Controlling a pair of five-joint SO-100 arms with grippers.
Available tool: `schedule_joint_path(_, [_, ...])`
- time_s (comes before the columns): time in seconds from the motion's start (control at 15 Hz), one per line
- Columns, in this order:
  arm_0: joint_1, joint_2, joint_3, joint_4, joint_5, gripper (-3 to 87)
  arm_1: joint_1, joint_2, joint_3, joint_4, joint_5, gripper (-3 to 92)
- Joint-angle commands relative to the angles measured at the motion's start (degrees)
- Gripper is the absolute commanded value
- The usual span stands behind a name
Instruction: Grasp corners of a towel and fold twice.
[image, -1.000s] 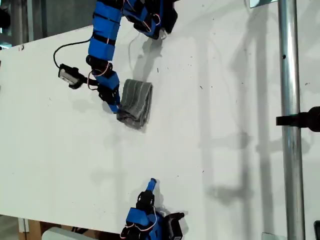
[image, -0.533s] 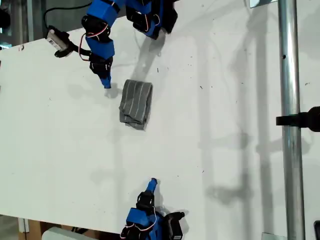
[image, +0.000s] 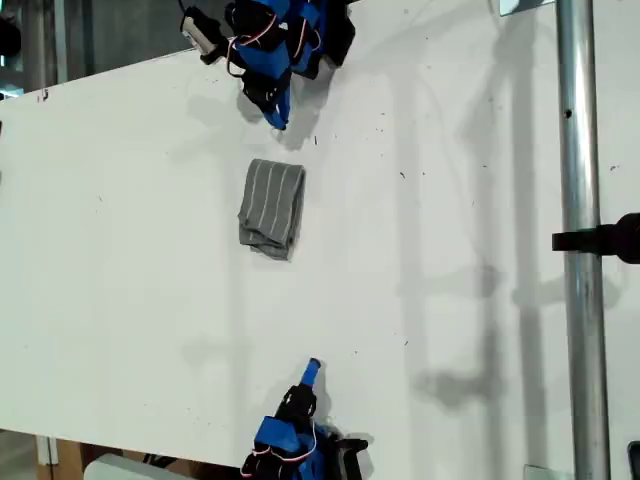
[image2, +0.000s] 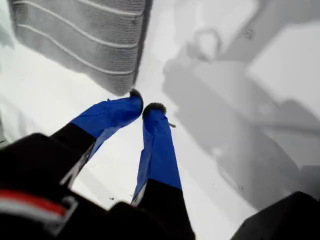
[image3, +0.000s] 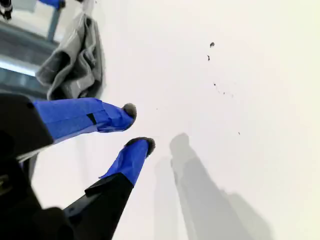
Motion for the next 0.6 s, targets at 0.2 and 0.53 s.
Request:
schedule_joint_path(0.2, [0.26, 0.35, 0.35, 0.35, 2.81, 8.5, -5.71, 0.00, -0.44, 1.58, -4.92, 8.5])
schedule_joint_path(0.53, [0.26, 0.35, 0.35, 0.35, 2.81, 8.5, -7.03, 0.00, -0.44, 1.58, -4.83, 8.5])
